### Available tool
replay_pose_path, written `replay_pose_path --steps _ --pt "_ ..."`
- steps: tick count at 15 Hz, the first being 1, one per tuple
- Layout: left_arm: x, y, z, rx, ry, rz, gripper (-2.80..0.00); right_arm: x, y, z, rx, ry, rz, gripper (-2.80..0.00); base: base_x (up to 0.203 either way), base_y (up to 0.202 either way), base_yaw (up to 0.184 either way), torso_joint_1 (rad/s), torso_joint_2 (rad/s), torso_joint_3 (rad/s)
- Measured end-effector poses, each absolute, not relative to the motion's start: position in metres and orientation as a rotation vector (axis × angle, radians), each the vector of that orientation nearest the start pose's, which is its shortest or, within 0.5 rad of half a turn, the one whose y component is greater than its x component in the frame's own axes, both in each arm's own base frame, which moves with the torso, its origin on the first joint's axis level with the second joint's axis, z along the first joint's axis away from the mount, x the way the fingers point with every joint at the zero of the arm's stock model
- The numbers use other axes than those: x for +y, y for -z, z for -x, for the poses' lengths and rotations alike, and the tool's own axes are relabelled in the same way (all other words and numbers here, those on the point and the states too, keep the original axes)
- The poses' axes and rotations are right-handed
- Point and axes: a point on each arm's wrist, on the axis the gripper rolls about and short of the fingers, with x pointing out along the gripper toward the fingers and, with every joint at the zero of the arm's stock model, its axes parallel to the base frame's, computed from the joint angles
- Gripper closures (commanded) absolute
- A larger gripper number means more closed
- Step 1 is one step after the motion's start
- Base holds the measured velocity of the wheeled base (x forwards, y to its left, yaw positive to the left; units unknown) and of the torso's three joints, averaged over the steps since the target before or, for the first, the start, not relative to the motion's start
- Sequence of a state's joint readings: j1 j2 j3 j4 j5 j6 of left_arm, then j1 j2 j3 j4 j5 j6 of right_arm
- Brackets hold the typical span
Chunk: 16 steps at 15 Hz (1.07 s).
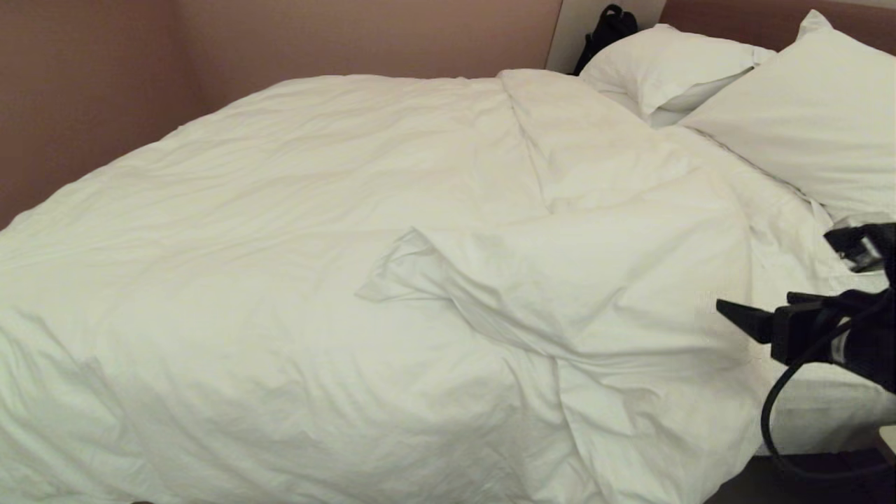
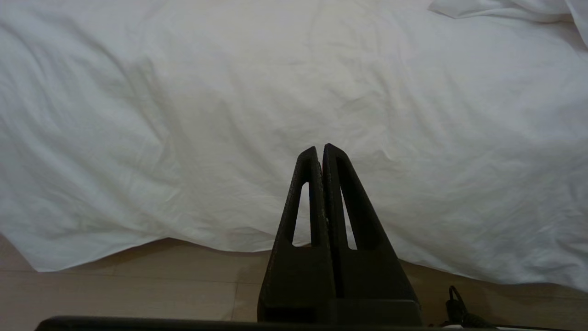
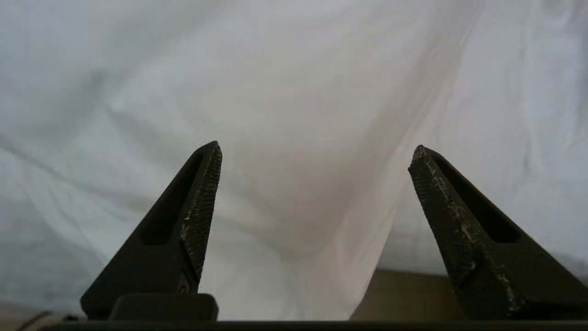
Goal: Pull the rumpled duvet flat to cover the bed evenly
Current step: Flatten the corners of the folded blanket
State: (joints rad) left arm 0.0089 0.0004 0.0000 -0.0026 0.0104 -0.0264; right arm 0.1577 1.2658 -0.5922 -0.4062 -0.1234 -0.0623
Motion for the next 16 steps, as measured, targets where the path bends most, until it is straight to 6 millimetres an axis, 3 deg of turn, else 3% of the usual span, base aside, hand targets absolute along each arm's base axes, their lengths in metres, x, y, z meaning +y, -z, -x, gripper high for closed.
replay_pose_path --steps 3,5,10,16 --pt "0.000 -0.076 0.023 -0.002 -0.019 0.025 0.00 0.028 -0.255 -0.195 0.141 -0.039 0.068 -2.80 0.000 0.000 0.000 0.000 0.00 0.000" --pt "0.000 -0.076 0.023 0.000 -0.022 0.021 0.00 0.029 -0.270 -0.197 0.116 -0.041 0.048 -2.80 0.000 0.000 0.000 0.000 0.00 0.000" --pt "0.000 -0.075 0.023 0.000 -0.022 0.025 0.00 0.033 -0.269 -0.213 0.157 -0.057 0.021 -2.80 0.000 0.000 0.000 0.000 0.00 0.000" --pt "0.000 -0.076 0.023 -0.001 -0.021 0.027 0.00 0.035 -0.265 -0.220 0.176 -0.091 0.020 -2.80 -0.087 0.000 -0.001 0.000 0.00 0.002"
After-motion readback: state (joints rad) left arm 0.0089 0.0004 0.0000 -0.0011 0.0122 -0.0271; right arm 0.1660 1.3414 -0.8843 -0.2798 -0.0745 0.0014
